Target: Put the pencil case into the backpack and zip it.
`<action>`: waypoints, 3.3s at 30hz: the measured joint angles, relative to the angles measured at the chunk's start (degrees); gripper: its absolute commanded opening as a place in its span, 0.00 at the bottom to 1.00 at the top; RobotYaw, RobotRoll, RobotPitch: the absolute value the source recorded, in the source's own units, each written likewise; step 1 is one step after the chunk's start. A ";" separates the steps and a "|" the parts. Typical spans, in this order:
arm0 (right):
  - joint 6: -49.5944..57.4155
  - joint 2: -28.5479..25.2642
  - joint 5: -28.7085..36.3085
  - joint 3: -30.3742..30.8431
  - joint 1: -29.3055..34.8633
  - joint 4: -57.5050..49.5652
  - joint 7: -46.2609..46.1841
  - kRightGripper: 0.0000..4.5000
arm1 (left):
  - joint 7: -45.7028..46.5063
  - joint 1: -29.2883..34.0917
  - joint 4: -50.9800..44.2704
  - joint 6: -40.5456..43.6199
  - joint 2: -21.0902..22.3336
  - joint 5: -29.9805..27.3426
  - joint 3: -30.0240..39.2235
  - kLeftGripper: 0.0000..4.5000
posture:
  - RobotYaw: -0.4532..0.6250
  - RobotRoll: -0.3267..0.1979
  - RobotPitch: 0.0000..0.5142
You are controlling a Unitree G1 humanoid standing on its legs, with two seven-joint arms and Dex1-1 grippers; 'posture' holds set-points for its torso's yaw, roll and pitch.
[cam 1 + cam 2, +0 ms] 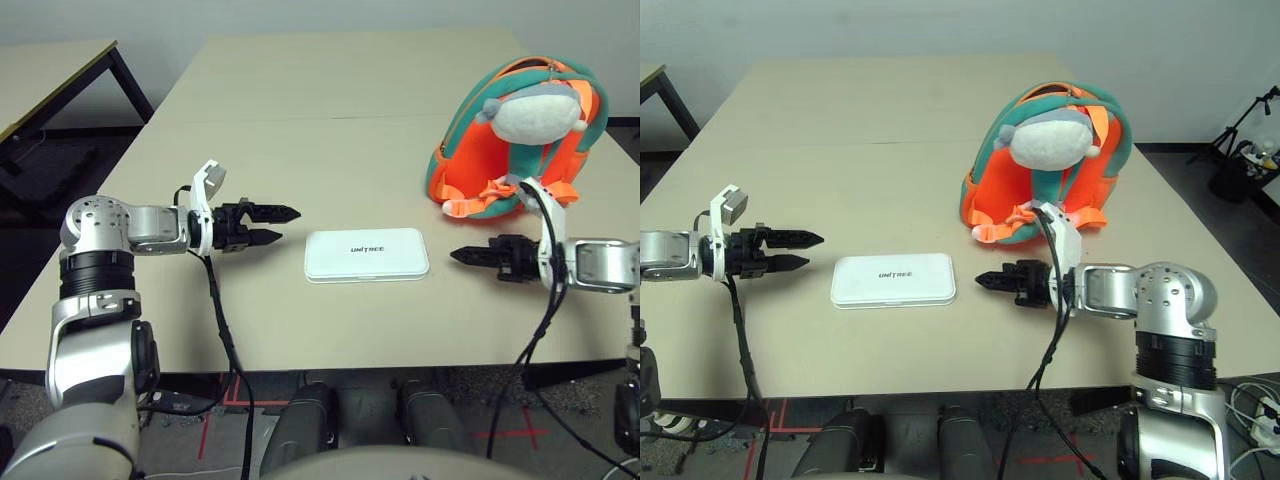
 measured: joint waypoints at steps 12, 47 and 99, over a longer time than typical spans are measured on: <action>-3.64 1.91 -8.24 2.11 -0.43 0.02 1.66 0.01 | -4.17 -0.63 2.86 0.16 -3.69 7.25 -3.36 1.00 | 0.37 0.62 0.19; -0.93 5.21 -17.05 6.81 0.17 -5.73 3.33 0.01 | -16.50 -4.69 6.03 -0.19 -9.05 17.32 -8.84 1.00 | 0.33 0.62 0.21; -4.37 3.75 -16.06 -4.05 -3.50 -20.61 9.45 0.97 | -38.76 -1.47 -22.79 -12.55 14.84 11.49 -17.12 0.31 | 0.39 0.62 0.22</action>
